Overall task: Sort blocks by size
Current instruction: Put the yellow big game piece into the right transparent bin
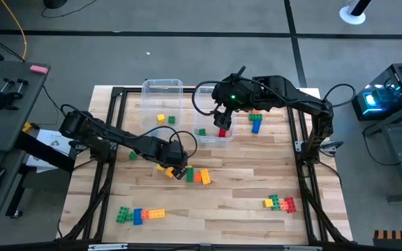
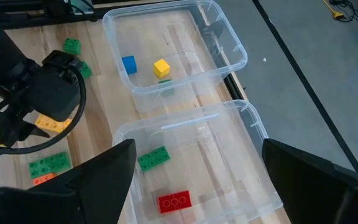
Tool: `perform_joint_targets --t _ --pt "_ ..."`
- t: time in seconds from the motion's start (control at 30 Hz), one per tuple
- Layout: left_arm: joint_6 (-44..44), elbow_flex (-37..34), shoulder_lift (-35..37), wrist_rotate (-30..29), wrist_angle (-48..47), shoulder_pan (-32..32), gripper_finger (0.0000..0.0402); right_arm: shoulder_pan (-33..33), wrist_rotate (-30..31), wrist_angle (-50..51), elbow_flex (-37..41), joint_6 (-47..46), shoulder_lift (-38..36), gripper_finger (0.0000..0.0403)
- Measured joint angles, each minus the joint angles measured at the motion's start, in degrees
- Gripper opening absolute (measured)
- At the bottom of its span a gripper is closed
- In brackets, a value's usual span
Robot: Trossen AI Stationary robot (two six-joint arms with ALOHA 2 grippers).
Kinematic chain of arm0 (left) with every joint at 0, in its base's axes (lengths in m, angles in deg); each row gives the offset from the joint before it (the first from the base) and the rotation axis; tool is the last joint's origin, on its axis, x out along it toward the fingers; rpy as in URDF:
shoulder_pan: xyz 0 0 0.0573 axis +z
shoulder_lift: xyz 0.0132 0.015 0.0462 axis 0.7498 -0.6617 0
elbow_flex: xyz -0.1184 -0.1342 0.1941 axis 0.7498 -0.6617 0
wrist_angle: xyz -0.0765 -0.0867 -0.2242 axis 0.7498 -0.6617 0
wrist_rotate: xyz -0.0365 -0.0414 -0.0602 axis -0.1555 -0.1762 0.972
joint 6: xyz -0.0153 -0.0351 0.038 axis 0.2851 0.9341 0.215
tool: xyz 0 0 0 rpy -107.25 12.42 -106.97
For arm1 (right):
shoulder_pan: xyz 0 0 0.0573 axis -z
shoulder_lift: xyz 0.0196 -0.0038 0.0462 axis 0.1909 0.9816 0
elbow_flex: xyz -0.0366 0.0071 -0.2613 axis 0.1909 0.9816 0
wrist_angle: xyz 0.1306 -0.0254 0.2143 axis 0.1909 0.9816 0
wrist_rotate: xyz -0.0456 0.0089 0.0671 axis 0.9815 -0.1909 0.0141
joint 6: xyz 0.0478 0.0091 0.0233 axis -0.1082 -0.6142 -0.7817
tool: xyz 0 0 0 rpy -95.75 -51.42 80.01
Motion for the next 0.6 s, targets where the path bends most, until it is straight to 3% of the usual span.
perform_joint_targets --t 0.6 --pt "0.8 0.0 -9.4 3.5 1.6 0.0 0.0285 0.0 0.0 0.0 0.0 -0.3 0.0 0.0346"
